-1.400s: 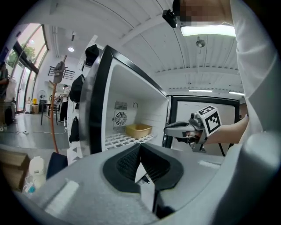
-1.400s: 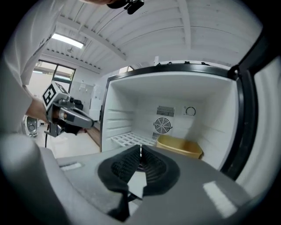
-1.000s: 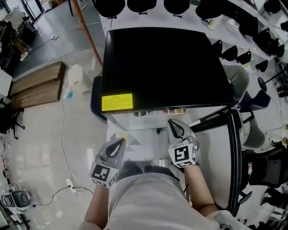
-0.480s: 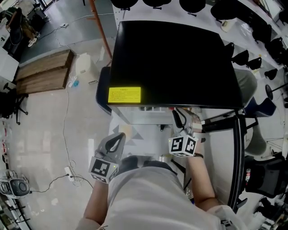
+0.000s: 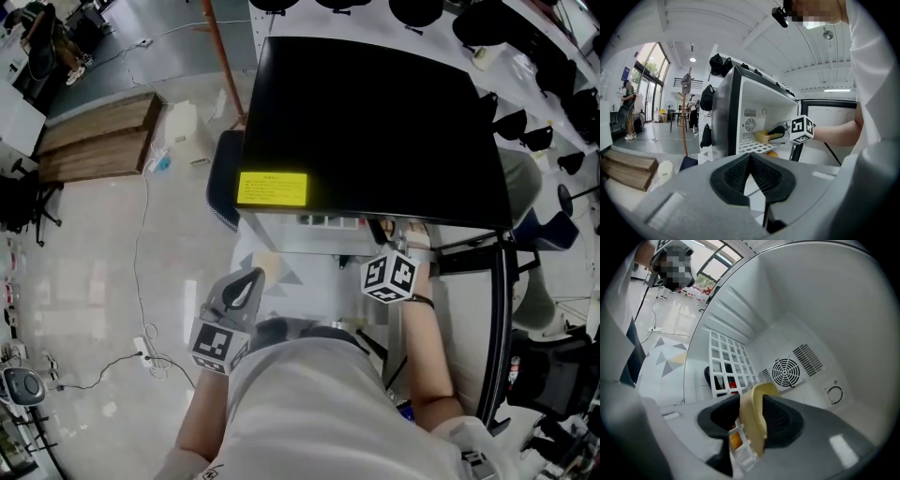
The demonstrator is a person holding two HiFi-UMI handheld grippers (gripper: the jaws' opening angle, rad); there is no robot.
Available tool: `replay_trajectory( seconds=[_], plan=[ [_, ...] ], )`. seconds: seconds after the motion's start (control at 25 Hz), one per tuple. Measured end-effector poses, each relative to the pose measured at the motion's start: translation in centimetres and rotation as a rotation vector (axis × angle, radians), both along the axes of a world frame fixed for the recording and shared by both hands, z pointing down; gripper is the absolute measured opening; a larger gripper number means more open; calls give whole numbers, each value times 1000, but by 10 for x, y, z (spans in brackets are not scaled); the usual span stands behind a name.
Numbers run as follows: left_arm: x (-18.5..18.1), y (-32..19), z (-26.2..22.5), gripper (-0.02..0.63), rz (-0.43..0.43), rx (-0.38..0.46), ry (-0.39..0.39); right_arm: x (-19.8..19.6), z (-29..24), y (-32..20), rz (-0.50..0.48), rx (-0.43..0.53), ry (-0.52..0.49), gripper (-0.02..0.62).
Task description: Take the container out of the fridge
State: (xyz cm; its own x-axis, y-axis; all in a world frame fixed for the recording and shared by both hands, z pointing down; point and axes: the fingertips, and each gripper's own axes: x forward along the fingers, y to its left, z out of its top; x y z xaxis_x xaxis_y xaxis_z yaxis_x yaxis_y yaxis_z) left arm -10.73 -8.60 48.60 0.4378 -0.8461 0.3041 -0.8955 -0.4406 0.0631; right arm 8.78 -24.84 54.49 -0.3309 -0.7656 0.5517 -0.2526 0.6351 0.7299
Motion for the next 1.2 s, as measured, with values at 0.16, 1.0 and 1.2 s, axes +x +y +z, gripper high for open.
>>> replay_trajectory(
  seconds=[0.16, 1.0, 1.2],
  plan=[
    [-1, 0, 0, 9, -10, 5, 2, 0, 10, -6, -23, -52, 40, 143],
    [-13, 3, 5, 9, -30, 0, 8, -12, 12, 17, -76, -140, -14, 20],
    [-11, 5, 2, 9, -12, 7, 13, -24, -3, 37, -91, -162, -121, 17]
  ],
)
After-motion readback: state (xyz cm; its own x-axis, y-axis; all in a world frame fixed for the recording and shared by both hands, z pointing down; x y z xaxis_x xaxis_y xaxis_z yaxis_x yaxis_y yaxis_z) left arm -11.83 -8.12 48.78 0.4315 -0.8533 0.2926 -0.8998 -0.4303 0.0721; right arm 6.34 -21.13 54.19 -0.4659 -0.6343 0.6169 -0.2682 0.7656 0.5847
